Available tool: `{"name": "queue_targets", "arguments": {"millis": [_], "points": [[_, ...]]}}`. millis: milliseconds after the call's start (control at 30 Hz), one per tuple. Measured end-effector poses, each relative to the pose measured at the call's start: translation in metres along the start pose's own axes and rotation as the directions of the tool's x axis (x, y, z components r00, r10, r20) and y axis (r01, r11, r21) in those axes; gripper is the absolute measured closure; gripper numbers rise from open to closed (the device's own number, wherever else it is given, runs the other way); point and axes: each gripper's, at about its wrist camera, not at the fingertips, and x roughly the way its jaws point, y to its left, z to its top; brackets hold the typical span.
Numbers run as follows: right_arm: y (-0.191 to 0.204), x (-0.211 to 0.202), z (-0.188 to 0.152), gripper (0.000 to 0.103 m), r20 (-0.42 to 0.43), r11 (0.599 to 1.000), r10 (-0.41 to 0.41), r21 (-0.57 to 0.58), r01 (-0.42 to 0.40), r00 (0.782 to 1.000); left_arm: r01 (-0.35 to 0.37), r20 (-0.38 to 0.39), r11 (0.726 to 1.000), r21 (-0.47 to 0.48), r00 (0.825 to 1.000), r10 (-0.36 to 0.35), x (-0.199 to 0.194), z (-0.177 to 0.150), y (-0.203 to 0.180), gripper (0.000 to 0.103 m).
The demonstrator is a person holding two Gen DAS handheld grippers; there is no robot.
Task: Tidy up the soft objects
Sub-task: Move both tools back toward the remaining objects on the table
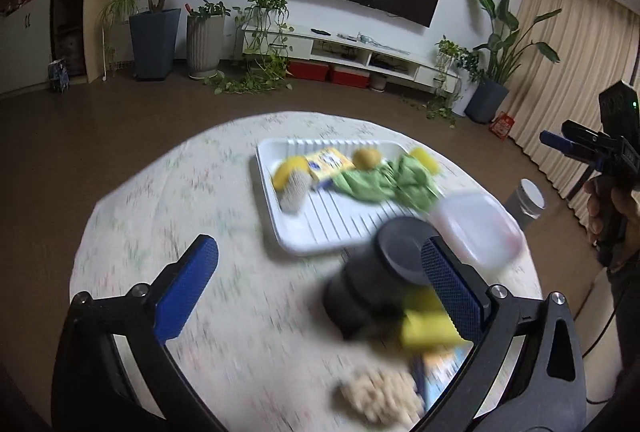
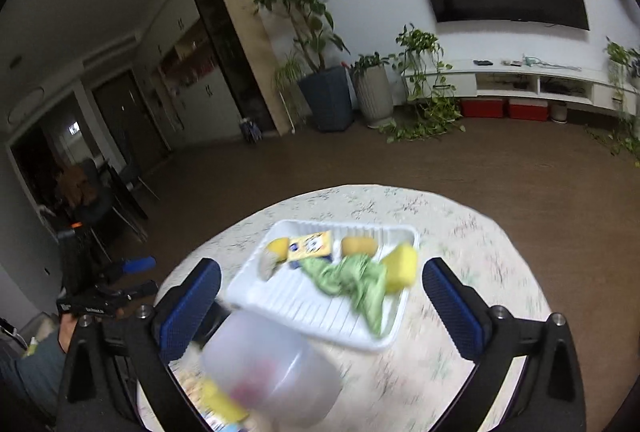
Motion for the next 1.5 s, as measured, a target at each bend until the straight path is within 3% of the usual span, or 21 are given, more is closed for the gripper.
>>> {"name": "queue_targets", "arguments": {"millis": [300, 400, 567, 833, 1000, 1200, 1333, 1500], "points": [[0.037, -0.051, -0.087, 0.0, 0.023, 0.998, -0.041, 0.049, 0.04, 0.999, -0.012, -0.024, 0.999, -0.041, 1.0, 0.011, -0.034, -0.066, -0.017, 0.0], [0.045, -0.057, -0.111, 0.0, 0.016, 0.996, -0.051, 0.072, 0.05, 0.999, -0.037, -0.02, 0.999, -0.007, 0.999, 0.037, -0.041, -0.079, -0.025, 0.0], [0.055, -0.066, -0.15, 0.0, 0.008, 0.99, -0.051, 0.132, 0.049, 0.999, -0.004, -0.018, 1.0, 0.009, 1.0, 0.005, -0.052, -0.106, -0.041, 0.0], [0.074, -0.069, -0.206, 0.0, -0.032, 0.976, -0.082, 0.201, 0.086, 0.996, 0.036, -0.081, 0.999, 0.016, 0.996, -0.035, -0.062, -0.158, -0.062, 0.0], [0.094, -0.063, -0.228, 0.0, -0.068, 0.979, -0.088, 0.179, 0.099, 0.994, 0.075, -0.097, 0.997, 0.027, 0.993, -0.072, -0.067, -0.181, -0.076, 0.0], [0.139, -0.037, -0.246, 0.0, -0.118, 0.991, -0.099, 0.074, 0.109, 0.988, 0.104, -0.083, 0.994, 0.044, 0.991, -0.101, -0.074, -0.197, -0.091, 0.0], [0.159, -0.011, -0.249, 0.0, -0.143, 0.992, -0.123, 0.019, 0.126, 0.982, 0.084, -0.062, 0.993, 0.078, 0.995, -0.079, -0.08, -0.197, -0.092, 0.0], [0.154, 0.018, -0.241, 0.0, -0.181, 0.987, -0.149, 0.031, 0.157, 0.972, 0.033, -0.051, 0.995, 0.094, 0.998, -0.028, -0.081, -0.178, -0.079, 0.0]]}}
